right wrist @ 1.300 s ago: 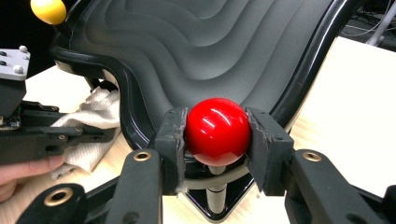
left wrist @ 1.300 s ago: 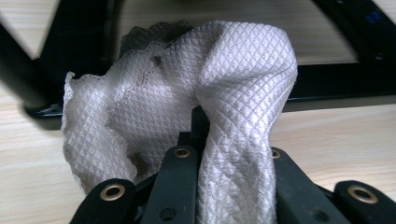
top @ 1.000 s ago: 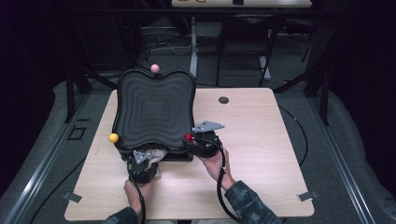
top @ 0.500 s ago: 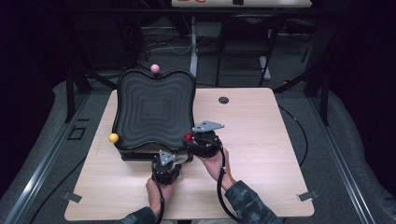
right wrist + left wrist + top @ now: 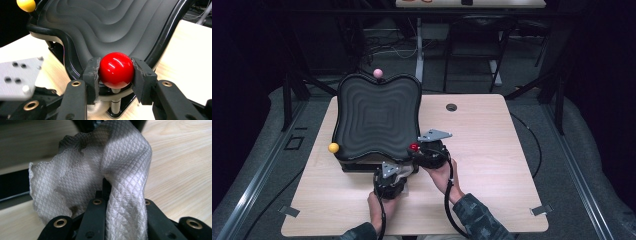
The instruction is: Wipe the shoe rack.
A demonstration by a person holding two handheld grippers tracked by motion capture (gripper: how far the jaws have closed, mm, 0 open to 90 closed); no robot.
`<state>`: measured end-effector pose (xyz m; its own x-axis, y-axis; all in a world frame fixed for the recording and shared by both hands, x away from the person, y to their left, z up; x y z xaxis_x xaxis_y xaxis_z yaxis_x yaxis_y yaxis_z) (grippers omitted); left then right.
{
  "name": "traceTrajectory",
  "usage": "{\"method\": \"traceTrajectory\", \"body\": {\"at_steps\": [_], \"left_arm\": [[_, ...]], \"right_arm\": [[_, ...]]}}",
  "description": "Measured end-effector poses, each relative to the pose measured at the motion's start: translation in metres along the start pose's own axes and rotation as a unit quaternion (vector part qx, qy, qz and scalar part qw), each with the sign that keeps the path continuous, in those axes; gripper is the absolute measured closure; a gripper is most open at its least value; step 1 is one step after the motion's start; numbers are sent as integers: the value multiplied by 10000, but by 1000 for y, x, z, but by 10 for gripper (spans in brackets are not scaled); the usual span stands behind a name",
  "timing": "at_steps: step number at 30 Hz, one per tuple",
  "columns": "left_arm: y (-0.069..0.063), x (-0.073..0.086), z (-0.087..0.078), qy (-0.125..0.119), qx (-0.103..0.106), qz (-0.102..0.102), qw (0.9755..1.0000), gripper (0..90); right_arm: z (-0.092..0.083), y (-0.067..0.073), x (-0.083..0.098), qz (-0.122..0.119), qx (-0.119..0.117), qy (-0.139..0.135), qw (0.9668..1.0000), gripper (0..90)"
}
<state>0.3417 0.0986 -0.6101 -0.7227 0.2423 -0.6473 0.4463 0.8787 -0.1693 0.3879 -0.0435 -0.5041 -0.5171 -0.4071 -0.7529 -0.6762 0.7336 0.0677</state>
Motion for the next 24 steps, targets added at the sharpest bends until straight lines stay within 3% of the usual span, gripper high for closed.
{"method": "traceTrajectory", "body": {"at_steps": [5,7,12,19,24], "left_arm": [[36,8,-16,28,-265,-357,9990,838],[56,12,-25,21,-404,-665,9970,838],[76,13,-39,-3,-641,-717,9954,839],[101,21,-63,50,-1006,-537,9935,840],[122,27,-79,-19,-1215,-665,9904,841]], "right_arm": [[0,0,0,-1,-2,3,10000,601],[0,0,0,-4,-7,1,10000,601],[0,0,0,-8,18,9,10000,601],[0,1,0,-26,17,-1,10000,601],[0,1,0,-27,42,0,10000,601]]}}
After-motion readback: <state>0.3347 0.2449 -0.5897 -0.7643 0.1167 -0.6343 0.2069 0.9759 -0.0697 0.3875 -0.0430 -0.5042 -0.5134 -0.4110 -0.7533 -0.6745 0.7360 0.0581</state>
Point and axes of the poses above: each handheld gripper's, and its own axes: z roughly forward along the jaws, x roughly out of its underside, y roughly to its left, the point moved 4 cm from there along z, roughly forward along the jaws, and after that the axes turned 9 degrees about y, right-handed, at the moved point
